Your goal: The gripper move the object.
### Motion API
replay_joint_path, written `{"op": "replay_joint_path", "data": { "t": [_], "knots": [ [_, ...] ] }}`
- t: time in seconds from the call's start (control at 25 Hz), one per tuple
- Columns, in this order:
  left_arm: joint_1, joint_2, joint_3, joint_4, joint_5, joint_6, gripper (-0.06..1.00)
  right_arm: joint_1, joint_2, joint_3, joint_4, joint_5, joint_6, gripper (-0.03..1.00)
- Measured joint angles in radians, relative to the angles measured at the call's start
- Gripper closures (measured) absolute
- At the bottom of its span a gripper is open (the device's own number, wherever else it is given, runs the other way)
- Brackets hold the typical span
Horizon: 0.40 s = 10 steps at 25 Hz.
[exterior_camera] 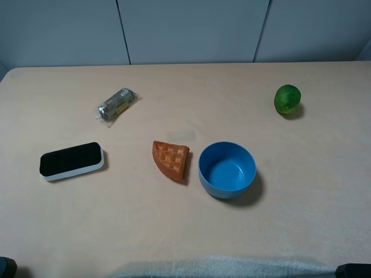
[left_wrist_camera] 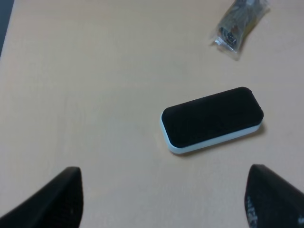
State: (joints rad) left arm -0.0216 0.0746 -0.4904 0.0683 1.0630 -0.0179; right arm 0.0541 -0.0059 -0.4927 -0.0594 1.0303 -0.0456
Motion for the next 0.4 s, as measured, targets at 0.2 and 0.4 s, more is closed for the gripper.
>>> {"op": "replay_joint_path", "data": {
  "t": [0.2,0.4],
  "knots": [
    [0.0,0.0,0.0,0.0,-0.001,0.0,0.18,0.0,0.0,0.0,0.0,0.0,0.0,0.27],
    [0.0,0.0,0.0,0.0,-0.002,0.0,0.18,0.0,0.0,0.0,0.0,0.0,0.0,0.27]
  ]
}}
